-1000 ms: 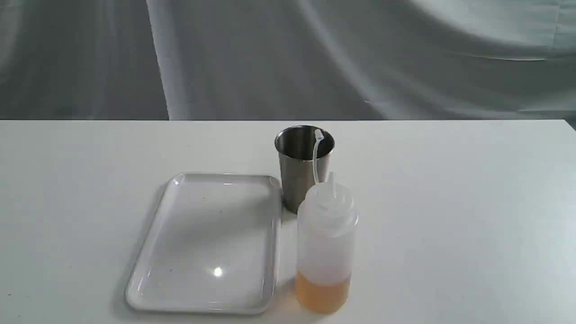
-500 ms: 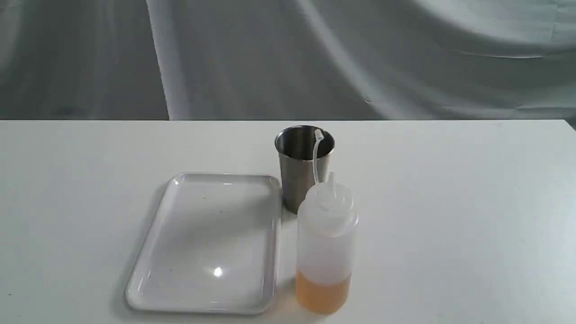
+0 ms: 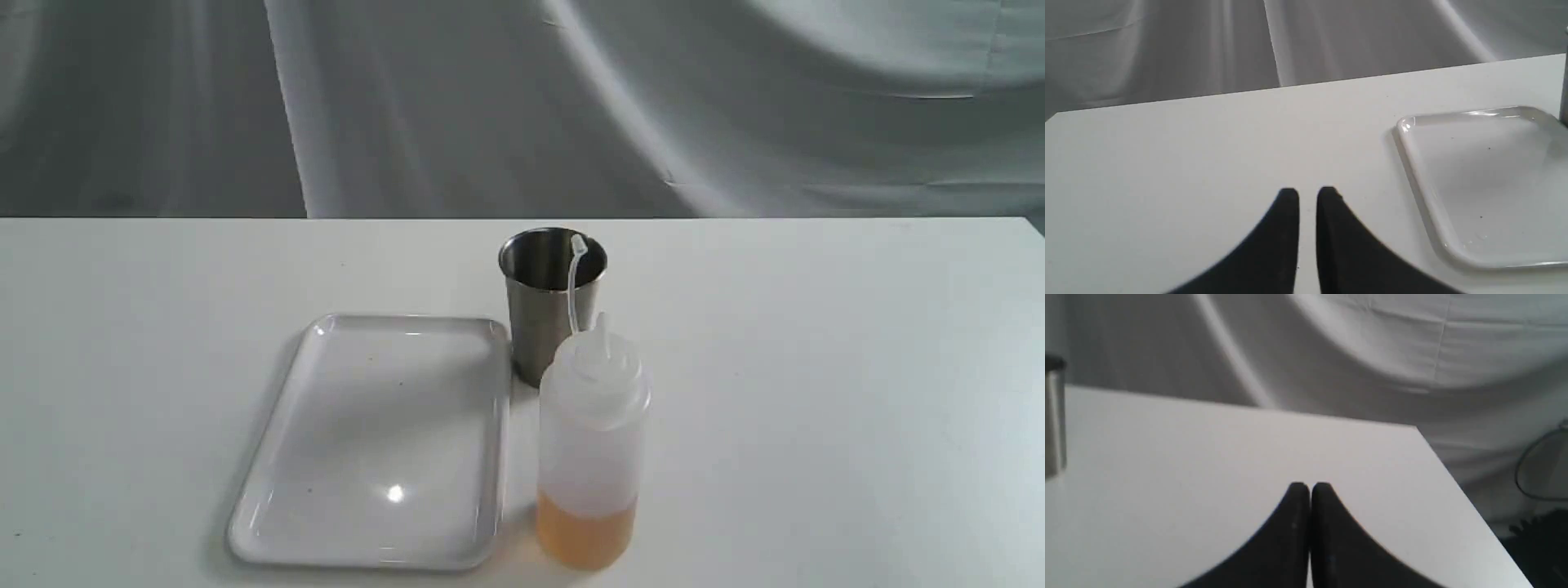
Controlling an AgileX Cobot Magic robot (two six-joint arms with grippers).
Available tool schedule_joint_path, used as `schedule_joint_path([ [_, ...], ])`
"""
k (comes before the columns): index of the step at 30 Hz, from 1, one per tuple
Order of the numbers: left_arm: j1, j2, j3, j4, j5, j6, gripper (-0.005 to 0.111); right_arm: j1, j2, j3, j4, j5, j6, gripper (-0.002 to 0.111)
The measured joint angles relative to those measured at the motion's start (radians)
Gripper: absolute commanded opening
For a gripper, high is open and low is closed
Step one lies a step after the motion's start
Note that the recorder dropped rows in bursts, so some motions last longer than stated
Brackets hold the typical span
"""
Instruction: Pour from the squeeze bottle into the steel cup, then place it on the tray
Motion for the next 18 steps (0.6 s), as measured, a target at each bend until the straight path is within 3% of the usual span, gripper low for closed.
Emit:
schedule_joint_path([
  [18,0.000,0.000,0.000,0.000,0.000,0.000,0.008,0.000,-0.002,0.000,0.072,-0.786,0.214,0.000],
])
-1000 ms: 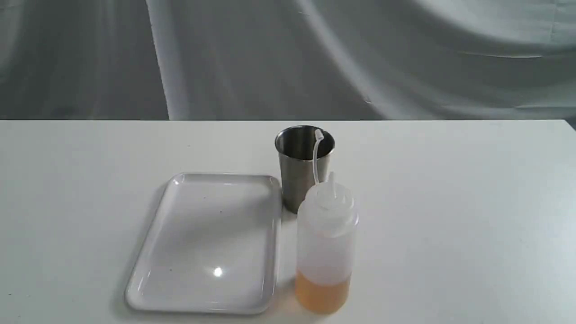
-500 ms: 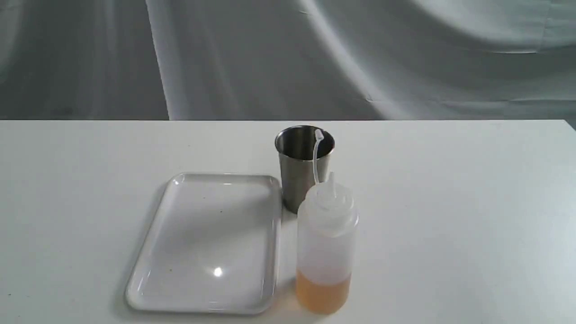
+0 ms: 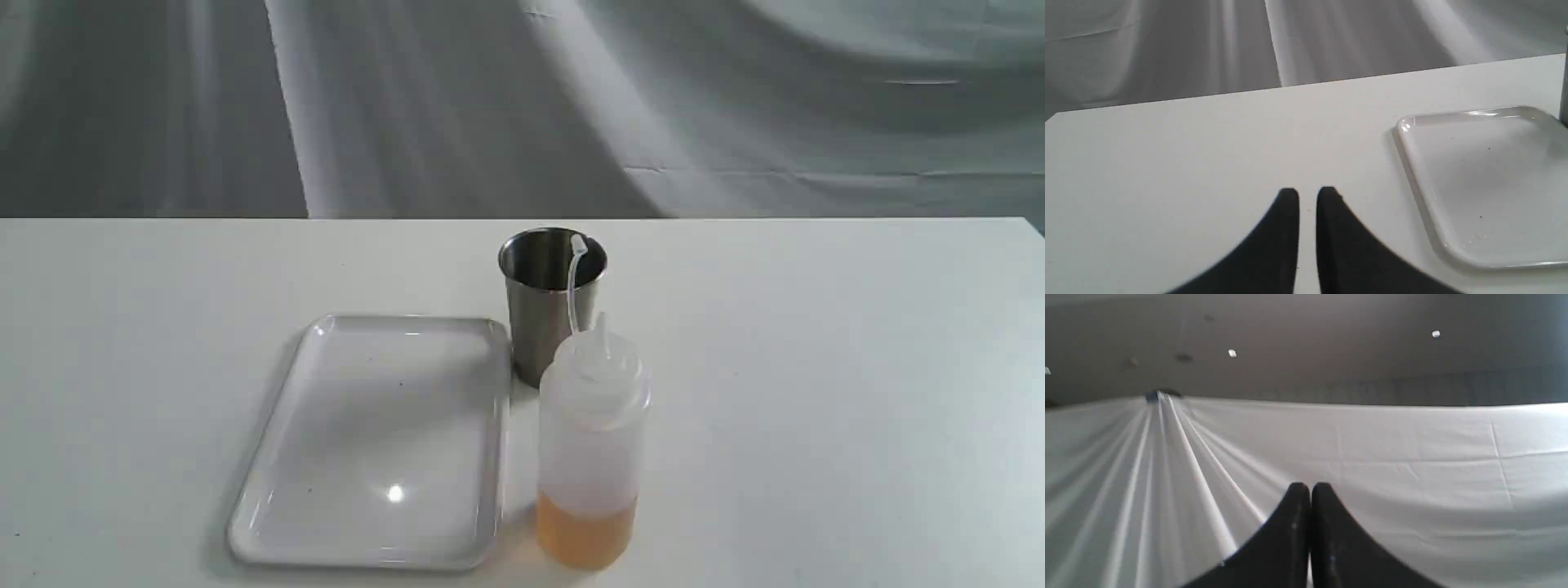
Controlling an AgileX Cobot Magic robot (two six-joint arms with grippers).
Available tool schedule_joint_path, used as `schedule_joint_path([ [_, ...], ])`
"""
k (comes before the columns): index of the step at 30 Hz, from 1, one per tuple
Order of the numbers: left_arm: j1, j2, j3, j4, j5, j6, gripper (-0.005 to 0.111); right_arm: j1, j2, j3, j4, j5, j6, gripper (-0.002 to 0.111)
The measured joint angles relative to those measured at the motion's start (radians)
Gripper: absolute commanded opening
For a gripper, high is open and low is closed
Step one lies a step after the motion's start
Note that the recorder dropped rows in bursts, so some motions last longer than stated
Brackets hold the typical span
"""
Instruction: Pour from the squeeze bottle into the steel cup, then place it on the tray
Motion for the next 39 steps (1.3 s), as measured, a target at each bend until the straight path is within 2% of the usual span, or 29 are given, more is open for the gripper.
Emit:
schedule_joint_path([
  [3,0.000,0.000,0.000,0.000,0.000,0.000,0.008,0.000,0.000,0.000,0.002,-0.081,0.119,0.000],
  [8,0.000,0.000,0.000,0.000,0.000,0.000,0.008,0.000,0.000,0.000,-0.011,-0.083,0.346,0.000],
  [13,0.000,0.000,0.000,0.000,0.000,0.000,0.008,0.000,0.000,-0.087,-0.206,0.077,0.501,0.000],
  [17,0.000,0.000,0.000,0.000,0.000,0.000,0.008,0.000,0.000,-0.178,-0.399,0.238,0.718,0.000],
  [21,0.000,0.000,0.000,0.000,0.000,0.000,0.008,0.000,0.002,-0.212,-0.481,0.311,0.894,0.000],
  [25,0.000,0.000,0.000,0.000,0.000,0.000,0.008,0.000,0.044,-0.214,-0.574,0.238,0.978,0.000],
  [32,0.000,0.000,0.000,0.000,0.000,0.000,0.008,0.000,0.208,-0.216,-0.869,-0.027,1.169,0.000],
  [39,0.000,0.000,0.000,0.000,0.000,0.000,0.008,0.000,0.242,-0.339,-1.010,-0.041,1.183,0.000],
])
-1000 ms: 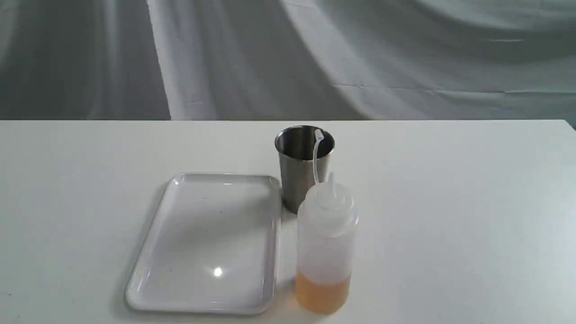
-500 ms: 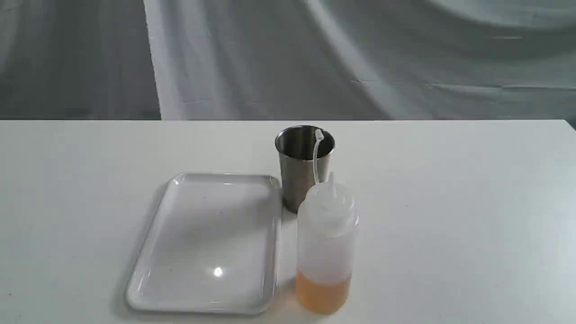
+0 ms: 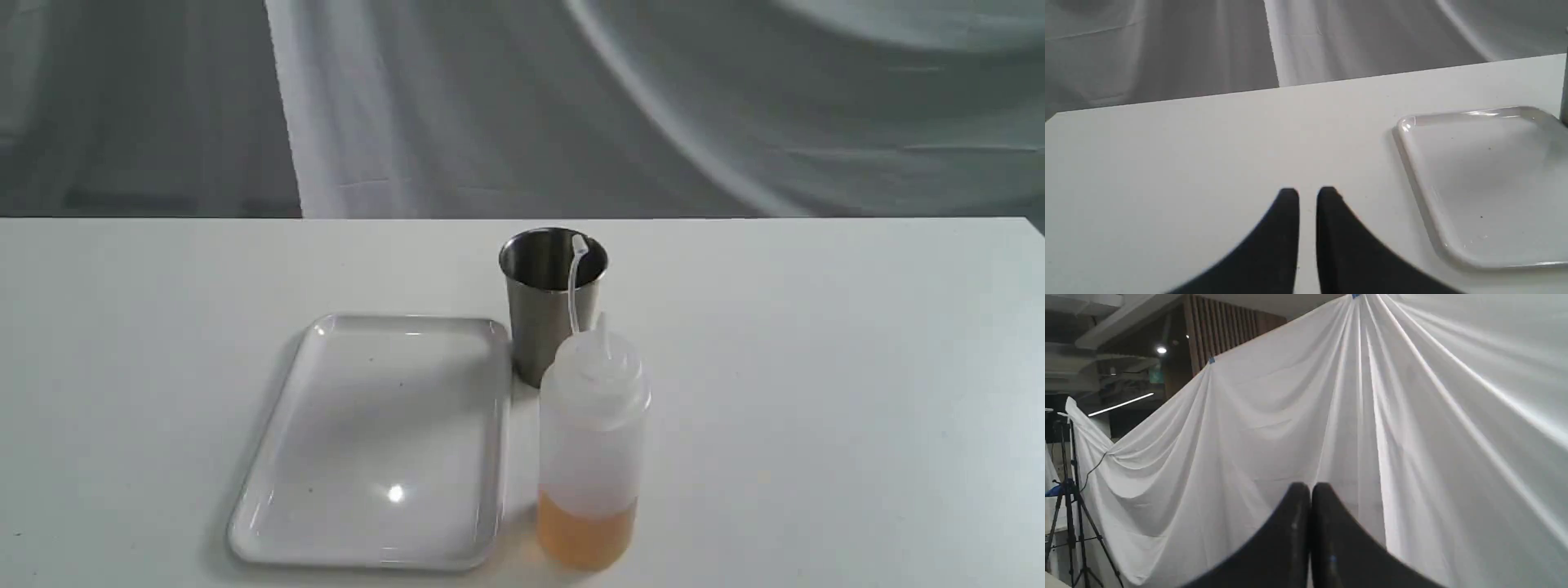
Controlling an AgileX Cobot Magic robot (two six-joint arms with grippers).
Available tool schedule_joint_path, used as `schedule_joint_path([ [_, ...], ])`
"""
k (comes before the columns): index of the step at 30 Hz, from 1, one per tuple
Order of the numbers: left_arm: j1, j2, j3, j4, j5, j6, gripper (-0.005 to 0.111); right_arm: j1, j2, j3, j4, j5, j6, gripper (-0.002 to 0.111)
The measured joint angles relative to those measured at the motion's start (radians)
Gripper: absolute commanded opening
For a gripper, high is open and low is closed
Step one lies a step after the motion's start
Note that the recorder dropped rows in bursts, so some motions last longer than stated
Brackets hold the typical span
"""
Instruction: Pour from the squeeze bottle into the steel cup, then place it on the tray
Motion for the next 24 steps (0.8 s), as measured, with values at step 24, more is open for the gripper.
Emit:
schedule_joint_path([
  [24,0.000,0.000,0.000,0.000,0.000,0.000,0.008,0.000,0.000,-0.098,0.365,-0.013,0.006,0.000],
])
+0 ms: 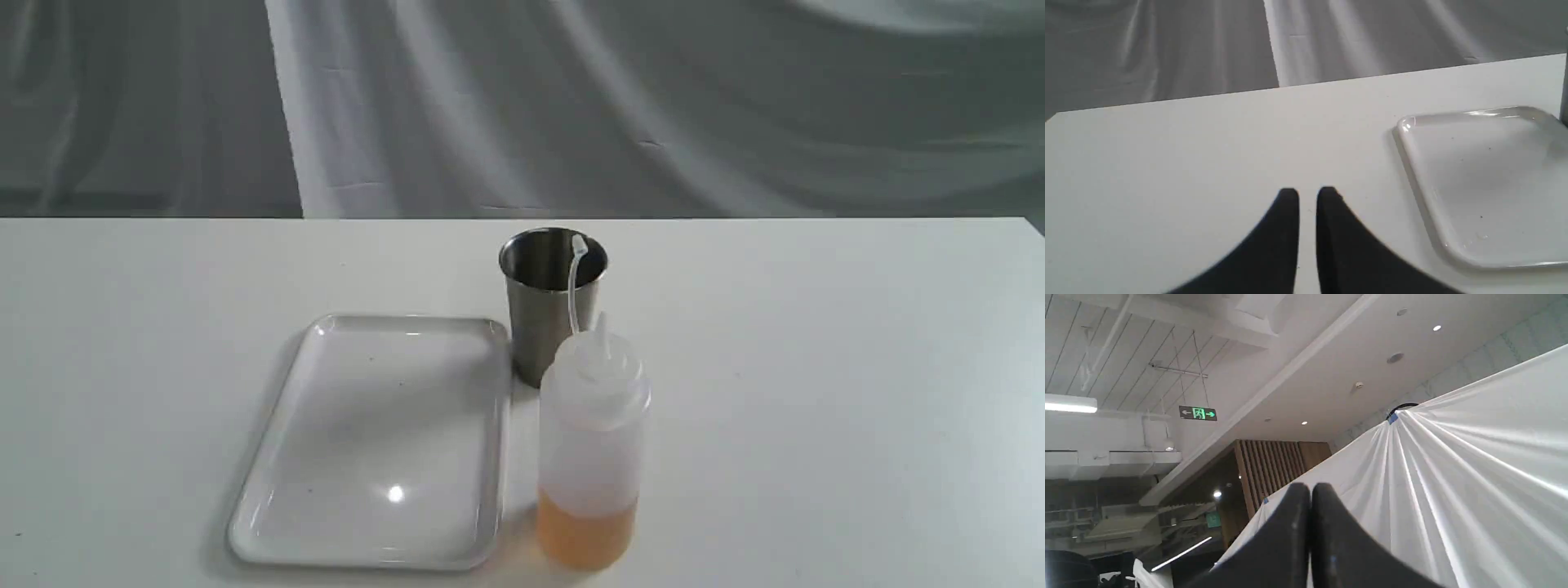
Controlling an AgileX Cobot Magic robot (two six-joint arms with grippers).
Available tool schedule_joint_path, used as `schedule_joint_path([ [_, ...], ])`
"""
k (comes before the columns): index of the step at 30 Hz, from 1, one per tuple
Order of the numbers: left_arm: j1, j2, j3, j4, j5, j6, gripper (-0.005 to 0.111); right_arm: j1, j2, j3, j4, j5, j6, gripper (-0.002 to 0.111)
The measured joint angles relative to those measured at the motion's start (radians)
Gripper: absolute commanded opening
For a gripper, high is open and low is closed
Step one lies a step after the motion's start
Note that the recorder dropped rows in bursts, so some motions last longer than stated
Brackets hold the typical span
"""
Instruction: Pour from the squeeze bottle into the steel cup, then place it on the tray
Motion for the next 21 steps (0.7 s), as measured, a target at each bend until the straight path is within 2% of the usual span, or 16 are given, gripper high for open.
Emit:
schedule_joint_path([
  [6,0.000,0.000,0.000,0.000,0.000,0.002,0.008,0.000,0.000,0.000,0.002,0.002,0.002,0.000],
  [12,0.000,0.000,0.000,0.000,0.000,0.002,0.008,0.045,0.000,0.000,0.004,0.029,0.004,0.000],
  [18,0.000,0.000,0.000,0.000,0.000,0.002,0.008,0.076,0.000,-0.005,0.001,-0.090,0.004,0.000],
  [21,0.000,0.000,0.000,0.000,0.000,0.002,0.008,0.080,0.000,-0.041,-0.060,-0.070,0.004,0.000],
])
